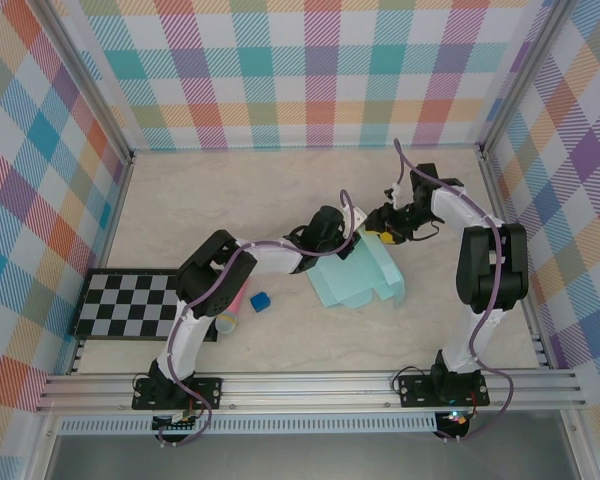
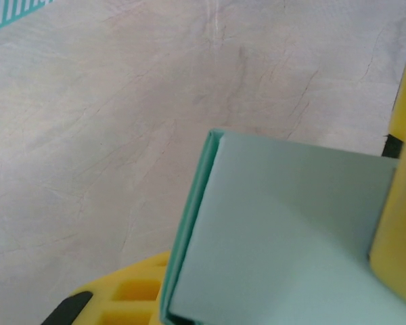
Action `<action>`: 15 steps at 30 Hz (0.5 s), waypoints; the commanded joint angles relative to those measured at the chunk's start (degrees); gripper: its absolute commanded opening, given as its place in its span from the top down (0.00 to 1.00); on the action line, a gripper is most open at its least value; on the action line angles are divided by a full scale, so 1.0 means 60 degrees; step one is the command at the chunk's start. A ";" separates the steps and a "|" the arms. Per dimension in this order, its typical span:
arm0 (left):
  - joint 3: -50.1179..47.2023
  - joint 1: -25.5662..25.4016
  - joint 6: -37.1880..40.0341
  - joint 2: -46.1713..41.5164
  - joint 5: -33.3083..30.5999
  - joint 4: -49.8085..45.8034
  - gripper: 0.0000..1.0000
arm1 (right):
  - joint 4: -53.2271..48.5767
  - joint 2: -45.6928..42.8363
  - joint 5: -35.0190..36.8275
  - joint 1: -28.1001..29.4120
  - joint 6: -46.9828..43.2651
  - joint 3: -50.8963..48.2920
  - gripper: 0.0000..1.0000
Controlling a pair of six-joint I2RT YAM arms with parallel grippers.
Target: Fold the paper box
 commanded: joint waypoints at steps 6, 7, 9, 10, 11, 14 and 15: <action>-0.0250 -0.0296 -0.1086 -0.0078 0.0864 0.0617 0.83 | -0.0664 -0.0138 -0.0864 0.0361 -0.0304 0.0367 0.55; -0.0317 -0.0303 -0.1325 -0.0086 0.1073 0.0782 0.82 | -0.0700 -0.0146 -0.0879 0.0338 -0.0320 0.0396 0.55; -0.0597 -0.0338 -0.1779 -0.0126 0.1218 0.1287 0.82 | -0.0794 -0.0111 -0.0897 0.0308 -0.0402 0.0468 0.55; -0.0769 -0.0362 -0.1964 -0.0135 0.1244 0.1582 0.82 | -0.0847 -0.0093 -0.0897 0.0302 -0.0439 0.0491 0.55; -0.0898 -0.0379 -0.2088 -0.0109 0.1233 0.1846 0.82 | -0.0881 -0.0096 -0.0897 0.0291 -0.0474 0.0479 0.56; -0.1063 -0.0501 -0.2315 0.0042 0.1078 0.2253 0.82 | -0.0842 -0.0074 -0.0911 0.0293 -0.0491 0.0407 0.57; -0.1156 -0.0585 -0.2277 0.0061 0.1002 0.2473 0.82 | -0.0826 -0.0073 -0.0948 0.0293 -0.0491 0.0379 0.57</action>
